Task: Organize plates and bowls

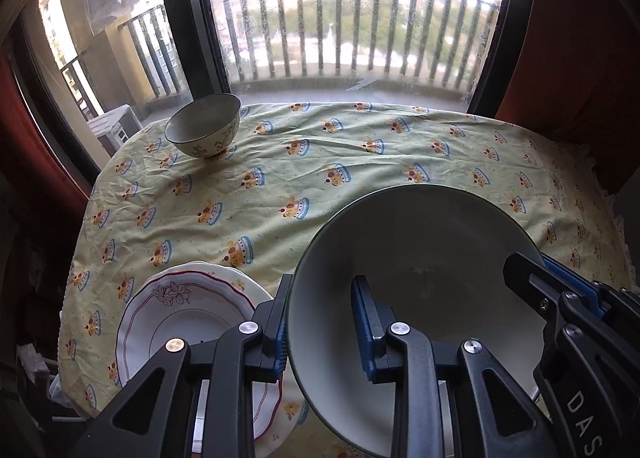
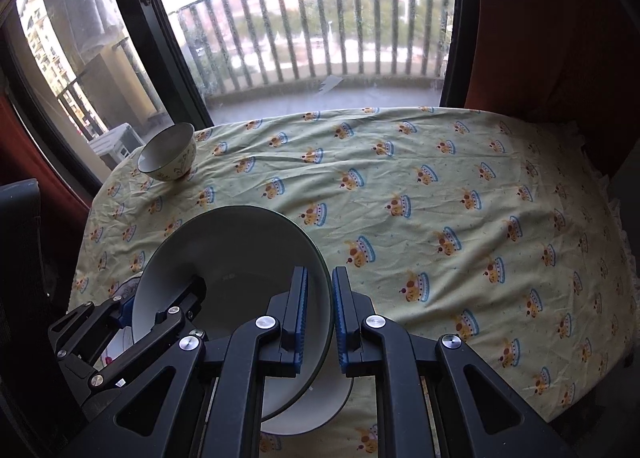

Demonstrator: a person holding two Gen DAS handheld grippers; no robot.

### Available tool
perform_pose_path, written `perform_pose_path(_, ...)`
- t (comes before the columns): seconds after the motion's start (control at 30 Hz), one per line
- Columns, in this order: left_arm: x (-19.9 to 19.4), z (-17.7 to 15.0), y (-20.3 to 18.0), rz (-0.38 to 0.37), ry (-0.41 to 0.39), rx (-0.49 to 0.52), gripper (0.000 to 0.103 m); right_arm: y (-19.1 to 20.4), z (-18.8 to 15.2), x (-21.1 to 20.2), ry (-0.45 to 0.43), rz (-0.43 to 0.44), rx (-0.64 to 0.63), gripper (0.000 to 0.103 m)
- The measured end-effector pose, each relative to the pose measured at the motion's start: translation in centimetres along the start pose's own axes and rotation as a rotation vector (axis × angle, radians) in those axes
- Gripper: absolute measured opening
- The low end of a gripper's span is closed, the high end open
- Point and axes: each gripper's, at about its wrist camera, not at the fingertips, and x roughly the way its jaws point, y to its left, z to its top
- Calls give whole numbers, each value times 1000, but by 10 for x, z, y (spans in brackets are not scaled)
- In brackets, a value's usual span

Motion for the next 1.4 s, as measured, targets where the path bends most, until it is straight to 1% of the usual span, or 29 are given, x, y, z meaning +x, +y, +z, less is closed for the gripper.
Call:
perform_pose_path(0.23, 12, -20, -7, 8, 48, 17, 26, -10, -21, 9, 44, 3, 12, 16)
perform_pose_path(0.5, 30, -34, -10, 22, 114, 26, 26, -16, -36, 28, 109, 3, 11, 16)
perform_pose_path(0.87, 52, -45, -8, 23, 199, 14, 26, -17, -45, 53, 185, 8, 12, 16)
perform_pose_path(1.0, 60, -47, -8, 9, 223, 9, 26, -16, -47, 58, 192, -4, 6, 16)
perform_pose_path(1.13, 60, -47, -10, 11, 214, 16, 26, -16, -47, 59, 187, -17, -4, 16)
perform_pose_path(1.17, 59, -47, -10, 8, 213, 17, 26, -16, -47, 59, 186, -19, -2, 16)
perform_pose_path(1.2, 59, -47, -10, 7, 214, 18, 26, -16, -47, 59, 189, -14, -3, 19)
perform_pose_path(1.27, 59, -48, -10, 1, 216, 21, 27, -15, -48, 59, 185, -24, -1, 19)
perform_pose_path(1.3, 59, -48, -10, -6, 216, 20, 30, -15, -48, 59, 182, -25, 0, 20)
perform_pose_path(1.33, 58, -49, -10, -12, 216, 21, 34, -15, -48, 59, 182, -23, 1, 22)
perform_pose_path(1.37, 58, -49, -11, -18, 216, 22, 35, -14, -49, 59, 183, -16, 1, 25)
perform_pose_path(1.4, 58, -49, -11, -21, 217, 22, 36, -13, -49, 59, 184, -5, 0, 31)
